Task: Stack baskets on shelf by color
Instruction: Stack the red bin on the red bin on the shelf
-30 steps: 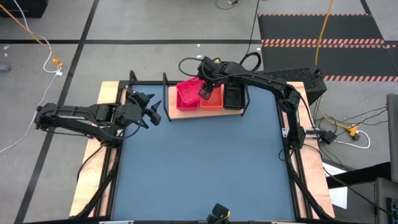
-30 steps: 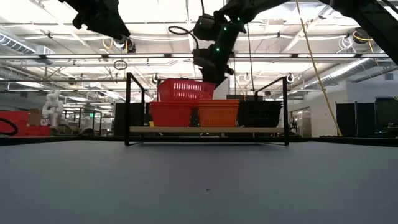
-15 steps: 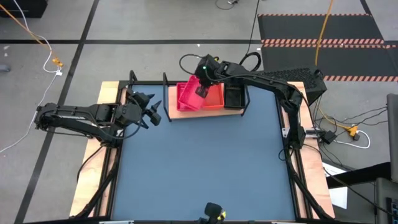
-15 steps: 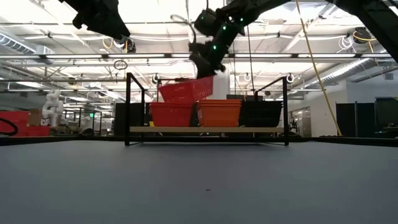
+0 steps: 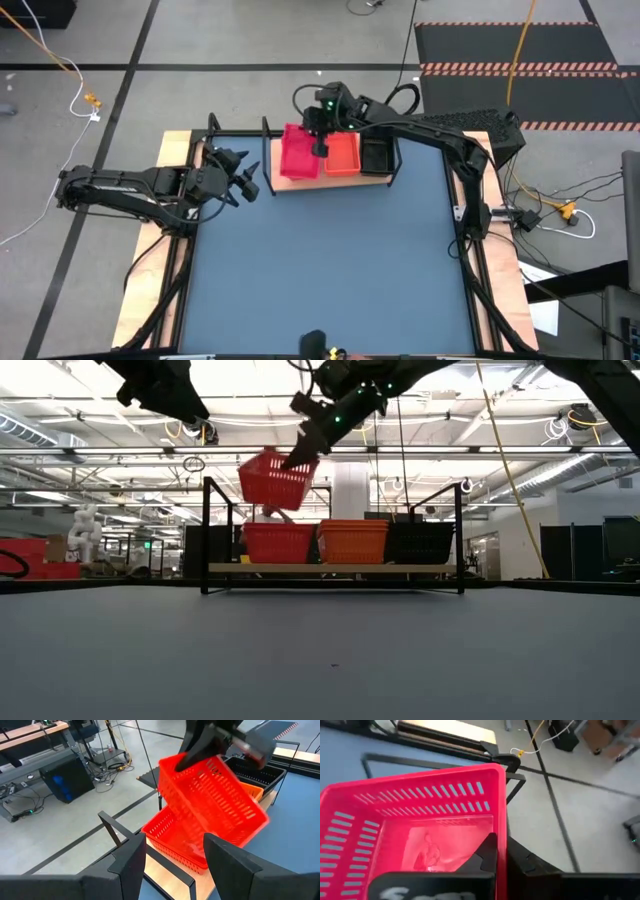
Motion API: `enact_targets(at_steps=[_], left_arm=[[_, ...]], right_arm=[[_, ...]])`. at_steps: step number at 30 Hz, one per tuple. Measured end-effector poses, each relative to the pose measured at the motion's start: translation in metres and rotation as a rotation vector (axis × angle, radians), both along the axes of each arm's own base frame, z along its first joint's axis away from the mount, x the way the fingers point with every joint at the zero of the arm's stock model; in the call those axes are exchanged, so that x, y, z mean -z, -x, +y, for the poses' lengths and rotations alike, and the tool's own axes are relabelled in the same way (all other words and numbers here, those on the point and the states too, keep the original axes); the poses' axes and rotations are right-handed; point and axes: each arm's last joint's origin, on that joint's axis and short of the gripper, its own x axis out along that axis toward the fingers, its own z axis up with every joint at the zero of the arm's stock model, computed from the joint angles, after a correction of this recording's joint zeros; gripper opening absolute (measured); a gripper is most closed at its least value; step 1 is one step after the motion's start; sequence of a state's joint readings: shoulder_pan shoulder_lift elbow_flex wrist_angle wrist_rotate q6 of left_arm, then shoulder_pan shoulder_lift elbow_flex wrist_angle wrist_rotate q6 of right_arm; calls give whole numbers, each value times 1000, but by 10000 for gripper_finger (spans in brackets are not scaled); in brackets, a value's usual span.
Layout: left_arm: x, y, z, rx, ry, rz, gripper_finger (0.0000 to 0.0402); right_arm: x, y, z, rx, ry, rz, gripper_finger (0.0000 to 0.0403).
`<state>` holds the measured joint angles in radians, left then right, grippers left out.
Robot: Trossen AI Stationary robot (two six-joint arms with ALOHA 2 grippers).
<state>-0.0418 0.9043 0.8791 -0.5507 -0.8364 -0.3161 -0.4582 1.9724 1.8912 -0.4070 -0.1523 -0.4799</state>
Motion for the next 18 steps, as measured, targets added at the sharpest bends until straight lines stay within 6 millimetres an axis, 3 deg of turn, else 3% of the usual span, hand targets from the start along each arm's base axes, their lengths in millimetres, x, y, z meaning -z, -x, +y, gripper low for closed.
enact_targets(at_steps=[10, 18], left_arm=[[0, 0, 0, 0, 0, 0, 200], [0, 0, 1, -3, -2, 1, 200]], right_arm=[[15, -9, -17, -42, 152, 4, 1], [32, -6, -29, -102, 75, 30, 0]])
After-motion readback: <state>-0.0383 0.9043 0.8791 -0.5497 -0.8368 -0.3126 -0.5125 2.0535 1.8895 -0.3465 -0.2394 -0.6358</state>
